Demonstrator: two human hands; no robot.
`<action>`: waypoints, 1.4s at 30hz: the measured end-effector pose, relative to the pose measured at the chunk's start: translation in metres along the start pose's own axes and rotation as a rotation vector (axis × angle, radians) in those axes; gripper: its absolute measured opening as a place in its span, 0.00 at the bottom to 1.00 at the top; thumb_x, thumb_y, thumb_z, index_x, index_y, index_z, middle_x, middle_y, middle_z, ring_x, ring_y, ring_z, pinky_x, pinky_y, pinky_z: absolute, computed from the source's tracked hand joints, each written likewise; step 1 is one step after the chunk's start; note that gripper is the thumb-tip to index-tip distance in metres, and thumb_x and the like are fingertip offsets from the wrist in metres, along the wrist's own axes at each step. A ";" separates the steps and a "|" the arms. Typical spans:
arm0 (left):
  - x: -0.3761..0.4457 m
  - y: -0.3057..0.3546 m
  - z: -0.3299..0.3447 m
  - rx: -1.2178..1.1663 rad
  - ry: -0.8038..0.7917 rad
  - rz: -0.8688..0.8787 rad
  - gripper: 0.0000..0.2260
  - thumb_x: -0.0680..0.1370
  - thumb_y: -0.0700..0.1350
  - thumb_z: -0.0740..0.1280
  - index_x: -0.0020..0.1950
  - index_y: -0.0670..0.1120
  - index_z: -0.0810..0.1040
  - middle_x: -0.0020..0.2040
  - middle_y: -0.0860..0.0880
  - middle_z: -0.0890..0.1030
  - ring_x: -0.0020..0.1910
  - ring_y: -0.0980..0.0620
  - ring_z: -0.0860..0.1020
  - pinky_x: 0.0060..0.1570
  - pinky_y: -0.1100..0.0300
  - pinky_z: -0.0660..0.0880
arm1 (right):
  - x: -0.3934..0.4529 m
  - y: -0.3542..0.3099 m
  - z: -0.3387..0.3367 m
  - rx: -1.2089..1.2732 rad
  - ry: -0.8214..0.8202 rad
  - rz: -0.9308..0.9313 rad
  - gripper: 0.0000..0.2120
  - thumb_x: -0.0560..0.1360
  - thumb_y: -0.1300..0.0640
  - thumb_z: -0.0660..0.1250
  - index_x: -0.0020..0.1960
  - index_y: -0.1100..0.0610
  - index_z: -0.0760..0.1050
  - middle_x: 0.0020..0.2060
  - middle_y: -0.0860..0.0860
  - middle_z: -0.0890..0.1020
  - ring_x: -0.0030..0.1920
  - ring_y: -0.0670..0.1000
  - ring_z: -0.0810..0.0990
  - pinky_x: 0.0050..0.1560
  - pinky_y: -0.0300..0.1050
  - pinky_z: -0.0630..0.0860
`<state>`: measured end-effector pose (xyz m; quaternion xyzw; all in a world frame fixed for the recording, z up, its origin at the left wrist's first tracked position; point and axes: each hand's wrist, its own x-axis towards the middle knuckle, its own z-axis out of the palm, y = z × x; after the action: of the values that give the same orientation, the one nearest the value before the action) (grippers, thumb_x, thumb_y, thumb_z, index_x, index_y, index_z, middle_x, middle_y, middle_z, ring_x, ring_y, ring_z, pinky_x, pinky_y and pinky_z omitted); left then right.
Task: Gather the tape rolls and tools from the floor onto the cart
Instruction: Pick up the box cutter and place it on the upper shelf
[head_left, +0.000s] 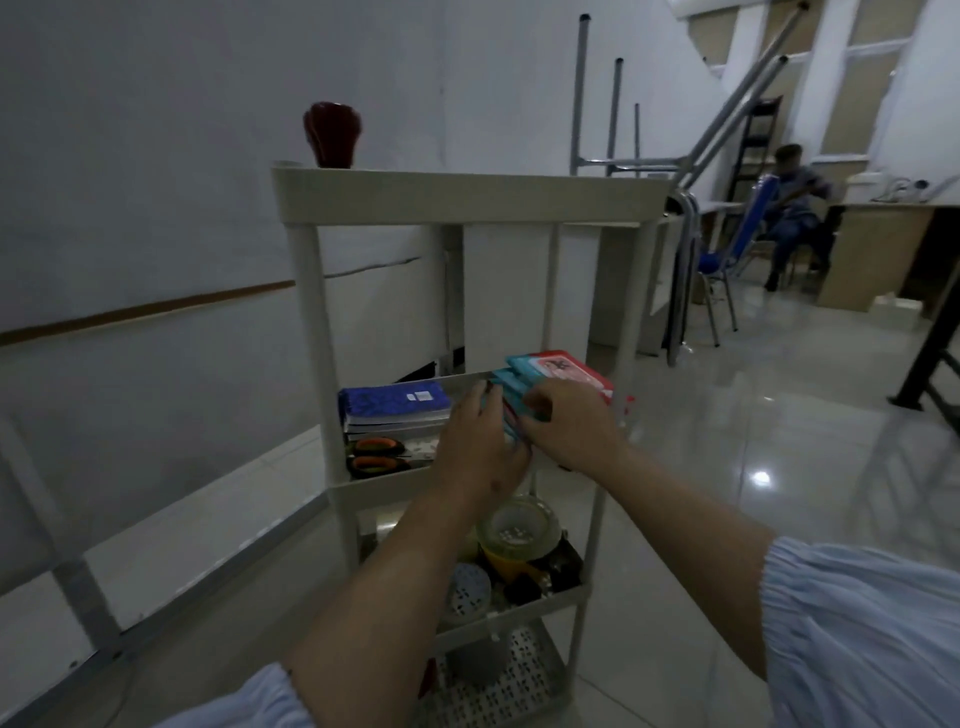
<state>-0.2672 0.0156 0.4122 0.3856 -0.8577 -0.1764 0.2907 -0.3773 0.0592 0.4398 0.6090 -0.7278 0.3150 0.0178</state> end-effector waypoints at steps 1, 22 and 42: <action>0.000 0.009 0.006 -0.013 0.000 0.019 0.29 0.75 0.49 0.61 0.73 0.39 0.56 0.75 0.41 0.56 0.74 0.44 0.55 0.72 0.52 0.56 | -0.008 0.008 -0.008 -0.015 0.014 0.013 0.13 0.72 0.57 0.66 0.54 0.62 0.78 0.54 0.58 0.80 0.54 0.55 0.77 0.49 0.41 0.71; -0.117 0.072 0.278 -0.112 -0.507 0.290 0.32 0.74 0.50 0.57 0.75 0.44 0.50 0.76 0.44 0.53 0.76 0.45 0.49 0.73 0.55 0.46 | -0.260 0.282 0.005 -0.070 -0.192 0.804 0.33 0.69 0.49 0.70 0.69 0.53 0.62 0.69 0.54 0.67 0.67 0.56 0.67 0.65 0.55 0.69; -0.254 -0.005 0.456 0.147 -1.165 0.161 0.33 0.76 0.43 0.60 0.75 0.43 0.45 0.77 0.44 0.49 0.76 0.47 0.47 0.75 0.54 0.49 | -0.447 0.346 0.193 0.146 -0.467 1.122 0.27 0.67 0.51 0.73 0.60 0.60 0.67 0.53 0.56 0.72 0.55 0.56 0.72 0.48 0.42 0.69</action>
<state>-0.4188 0.2422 -0.0333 0.1780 -0.9125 -0.2766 -0.2431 -0.5035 0.3785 -0.0485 0.1852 -0.8987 0.1836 -0.3526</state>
